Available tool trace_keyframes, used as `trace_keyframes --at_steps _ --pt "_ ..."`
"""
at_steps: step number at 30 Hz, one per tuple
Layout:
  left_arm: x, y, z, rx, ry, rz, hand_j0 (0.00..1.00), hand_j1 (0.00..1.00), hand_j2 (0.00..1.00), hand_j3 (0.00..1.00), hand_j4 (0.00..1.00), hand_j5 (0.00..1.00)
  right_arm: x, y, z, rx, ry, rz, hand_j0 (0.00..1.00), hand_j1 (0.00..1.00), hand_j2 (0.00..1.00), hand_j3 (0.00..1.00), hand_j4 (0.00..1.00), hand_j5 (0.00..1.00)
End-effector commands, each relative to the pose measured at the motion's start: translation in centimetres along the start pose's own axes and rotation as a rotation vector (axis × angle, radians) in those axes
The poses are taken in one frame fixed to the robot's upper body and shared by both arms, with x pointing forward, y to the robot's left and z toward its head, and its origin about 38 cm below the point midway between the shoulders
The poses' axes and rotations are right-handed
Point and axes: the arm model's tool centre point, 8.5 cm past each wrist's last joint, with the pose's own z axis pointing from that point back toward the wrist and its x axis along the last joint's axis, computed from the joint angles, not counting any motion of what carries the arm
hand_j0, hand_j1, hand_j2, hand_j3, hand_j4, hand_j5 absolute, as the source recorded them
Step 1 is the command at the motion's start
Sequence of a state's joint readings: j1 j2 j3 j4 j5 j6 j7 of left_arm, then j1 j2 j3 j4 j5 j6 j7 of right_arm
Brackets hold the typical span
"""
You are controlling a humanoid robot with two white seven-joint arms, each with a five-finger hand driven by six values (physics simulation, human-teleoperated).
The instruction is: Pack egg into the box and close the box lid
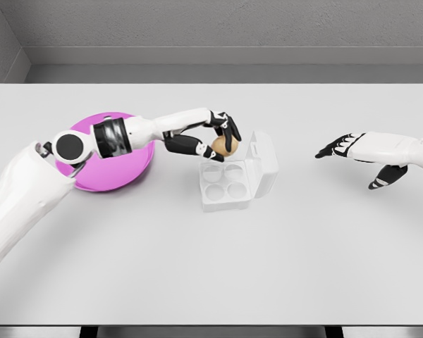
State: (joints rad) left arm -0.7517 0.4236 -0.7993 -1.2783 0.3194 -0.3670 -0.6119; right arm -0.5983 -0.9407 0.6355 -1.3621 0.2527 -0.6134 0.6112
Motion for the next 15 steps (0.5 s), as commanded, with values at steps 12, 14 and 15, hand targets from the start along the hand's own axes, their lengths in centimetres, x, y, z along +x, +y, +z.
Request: trace_keyframes --at_steps 12,14,15 --pt "-2.0 -2.2 -1.5 0.035 -0.083 0.054 0.32 0.32 0.32 0.32 0.32 0.32 0.1 0.0 0.0 -0.002 -0.003 -0.004 1.00 1.00 1.00 1.00 1.00 1.00" --pt "-2.1 -2.3 -1.7 0.040 -0.091 0.053 0.32 0.32 0.32 0.32 0.32 0.32 0.1 0.0 0.0 -0.002 -0.003 -0.004 1.00 1.00 1.00 1.00 1.00 1.00" --pt "-2.2 -2.2 -1.6 0.041 -0.093 0.051 0.32 0.32 0.32 0.32 0.32 0.32 0.1 0.0 0.0 -0.002 -0.003 -0.004 1.00 1.00 1.00 1.00 1.00 1.00"
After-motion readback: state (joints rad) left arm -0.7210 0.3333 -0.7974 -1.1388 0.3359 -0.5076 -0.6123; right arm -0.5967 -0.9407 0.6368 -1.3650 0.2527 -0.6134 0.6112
